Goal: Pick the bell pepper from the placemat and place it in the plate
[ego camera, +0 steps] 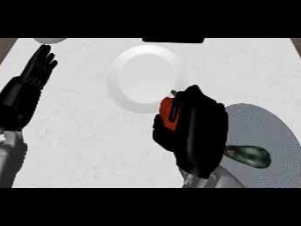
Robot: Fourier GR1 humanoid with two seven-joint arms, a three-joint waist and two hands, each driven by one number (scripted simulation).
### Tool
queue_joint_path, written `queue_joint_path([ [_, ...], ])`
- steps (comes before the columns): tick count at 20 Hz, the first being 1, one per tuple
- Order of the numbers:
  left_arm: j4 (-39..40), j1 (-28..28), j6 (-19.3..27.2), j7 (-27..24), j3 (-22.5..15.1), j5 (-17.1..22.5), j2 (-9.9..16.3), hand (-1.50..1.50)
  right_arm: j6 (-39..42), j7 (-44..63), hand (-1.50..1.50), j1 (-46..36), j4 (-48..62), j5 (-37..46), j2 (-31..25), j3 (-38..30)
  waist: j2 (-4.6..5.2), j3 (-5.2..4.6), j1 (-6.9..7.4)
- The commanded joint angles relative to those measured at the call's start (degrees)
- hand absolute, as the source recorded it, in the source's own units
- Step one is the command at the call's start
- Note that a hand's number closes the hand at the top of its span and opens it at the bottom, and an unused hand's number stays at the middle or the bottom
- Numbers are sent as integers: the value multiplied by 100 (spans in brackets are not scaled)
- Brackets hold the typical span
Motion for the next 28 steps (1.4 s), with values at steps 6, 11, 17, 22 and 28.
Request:
queue_joint_path([
  [6, 15, -79, -24, 2, -180, -74, -202, 0, -1384, 745, 150, -1680, 2238, -1339, 55, -745, 57, 1, 193],
  [11, -19, -259, -64, 130, -76, -22, -126, 0, -1951, 77, 150, -2262, 3611, -1702, 55, -1489, 77, 6, 222],
  [17, 247, -533, -92, 78, -50, -76, -160, 0, -2446, -266, 150, -2979, 5348, -2142, 56, -1612, 107, 3, 267],
  [22, 52, -400, 138, 79, -354, -329, -452, 0, -3118, -777, 150, -3117, 6312, -2551, 56, -1947, 130, 12, 349],
  [28, 206, -577, -59, 18, -262, -231, -356, 0, -3894, -1477, -150, -3257, 7011, -3289, 56, -2238, 212, 16, 526],
])
